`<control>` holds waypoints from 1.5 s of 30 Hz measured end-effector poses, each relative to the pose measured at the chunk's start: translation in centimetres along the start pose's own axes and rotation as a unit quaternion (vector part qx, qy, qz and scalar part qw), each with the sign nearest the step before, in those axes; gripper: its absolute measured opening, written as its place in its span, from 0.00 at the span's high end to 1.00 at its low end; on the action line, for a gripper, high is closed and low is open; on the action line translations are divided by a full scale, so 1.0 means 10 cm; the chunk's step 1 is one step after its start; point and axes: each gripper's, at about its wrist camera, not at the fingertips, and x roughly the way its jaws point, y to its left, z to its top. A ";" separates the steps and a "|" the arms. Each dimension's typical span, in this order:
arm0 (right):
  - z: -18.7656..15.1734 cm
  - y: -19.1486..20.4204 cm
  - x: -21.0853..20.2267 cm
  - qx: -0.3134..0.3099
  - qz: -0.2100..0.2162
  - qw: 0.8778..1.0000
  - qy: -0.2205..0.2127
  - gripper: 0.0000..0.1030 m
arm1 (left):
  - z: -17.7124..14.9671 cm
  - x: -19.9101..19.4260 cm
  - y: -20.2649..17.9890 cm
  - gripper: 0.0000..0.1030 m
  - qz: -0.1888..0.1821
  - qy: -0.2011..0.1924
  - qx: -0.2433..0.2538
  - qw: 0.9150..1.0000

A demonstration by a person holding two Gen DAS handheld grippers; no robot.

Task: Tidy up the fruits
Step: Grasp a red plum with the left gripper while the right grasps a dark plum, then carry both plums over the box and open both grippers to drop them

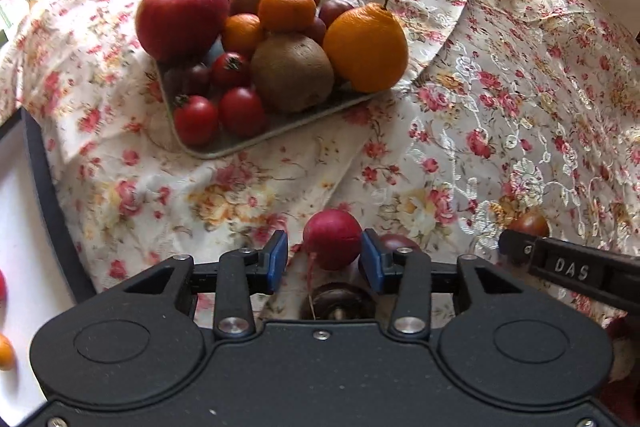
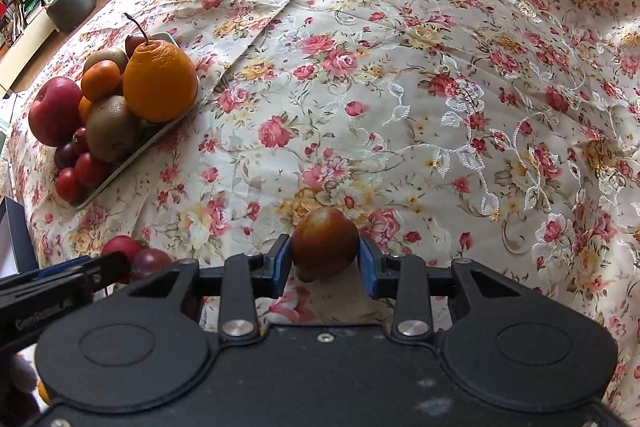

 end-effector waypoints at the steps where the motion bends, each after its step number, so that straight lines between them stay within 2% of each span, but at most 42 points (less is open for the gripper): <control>1: 0.00 0.00 0.01 -0.002 -0.001 1.000 -0.001 0.64 | 0.00 0.02 0.00 0.50 -0.005 0.004 -0.004 1.000; 6: -0.02 0.04 0.02 -0.009 -0.007 1.000 -0.005 0.63 | 0.00 0.07 0.05 0.50 -0.030 0.016 -0.028 0.999; 9: -0.02 0.04 0.02 -0.011 -0.003 1.000 -0.006 0.64 | 0.01 0.13 0.12 0.58 -0.062 0.025 -0.051 0.996; 13: 0.00 -0.02 -0.03 -0.007 0.014 1.000 -0.003 0.64 | 0.02 0.10 0.17 0.58 -0.071 0.022 -0.064 0.995; 20: 0.04 0.04 -0.18 -0.009 0.024 1.000 -0.006 0.64 | 0.05 -0.14 0.40 0.58 -0.019 0.009 -0.077 0.997; 27: -0.03 0.49 -0.32 -0.048 0.059 0.997 0.002 0.64 | 0.08 -0.42 1.08 0.58 0.030 -0.001 -0.122 0.992; 32: -0.17 1.04 -0.42 -0.098 0.099 0.990 0.016 0.64 | 0.05 -0.59 1.73 0.58 0.075 0.001 -0.170 0.983; 37: -0.39 1.66 -0.48 -0.150 0.132 0.979 0.034 0.64 | 0.02 -0.71 2.32 0.58 0.125 0.006 -0.218 0.968; 41: -0.59 2.17 -0.45 -0.184 0.146 0.970 0.060 0.64 | 0.00 -0.72 2.60 0.58 0.133 0.011 -0.247 0.960; 45: -0.83 2.59 -0.39 -0.215 0.141 0.963 0.082 0.64 | -0.07 -0.64 2.74 0.58 0.140 0.017 -0.261 0.955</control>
